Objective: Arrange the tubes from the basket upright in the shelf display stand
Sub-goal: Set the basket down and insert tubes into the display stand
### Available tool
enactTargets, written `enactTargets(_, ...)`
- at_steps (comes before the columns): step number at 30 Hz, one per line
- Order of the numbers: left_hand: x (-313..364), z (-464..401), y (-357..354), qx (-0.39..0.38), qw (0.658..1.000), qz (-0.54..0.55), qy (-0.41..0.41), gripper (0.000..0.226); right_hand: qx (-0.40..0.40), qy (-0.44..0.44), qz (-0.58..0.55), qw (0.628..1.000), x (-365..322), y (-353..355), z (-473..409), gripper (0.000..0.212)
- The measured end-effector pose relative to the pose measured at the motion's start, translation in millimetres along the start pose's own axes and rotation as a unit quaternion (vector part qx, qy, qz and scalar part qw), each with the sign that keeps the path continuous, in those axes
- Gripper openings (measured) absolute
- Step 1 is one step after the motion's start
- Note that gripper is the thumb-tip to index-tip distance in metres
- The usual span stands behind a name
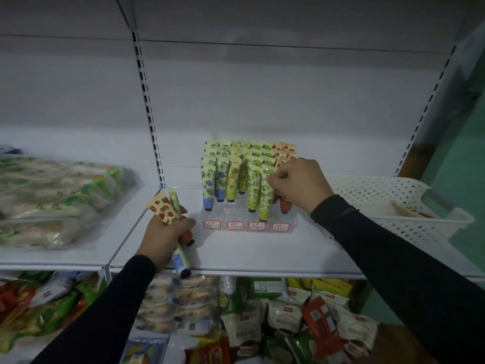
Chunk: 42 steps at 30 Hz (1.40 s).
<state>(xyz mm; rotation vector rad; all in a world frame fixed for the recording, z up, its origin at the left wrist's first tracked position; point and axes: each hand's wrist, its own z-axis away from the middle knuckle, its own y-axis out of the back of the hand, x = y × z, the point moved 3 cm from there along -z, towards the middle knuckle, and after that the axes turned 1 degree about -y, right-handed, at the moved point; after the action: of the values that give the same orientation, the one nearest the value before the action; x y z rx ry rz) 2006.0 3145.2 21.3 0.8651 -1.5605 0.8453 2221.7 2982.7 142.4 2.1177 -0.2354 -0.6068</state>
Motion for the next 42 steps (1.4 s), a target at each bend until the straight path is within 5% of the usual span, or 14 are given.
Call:
enactTargets(34,-3,-2,0,-0.005,1.0,0.007,0.0,0.019,0.033,-0.003,0.016,0.999,-13,-2,7,0.034)
enactTargets(42,2,3,-1,-0.001,1.0,0.004,0.005,0.02,0.021,-0.002,0.011,1.0,-6,-4,5,0.046)
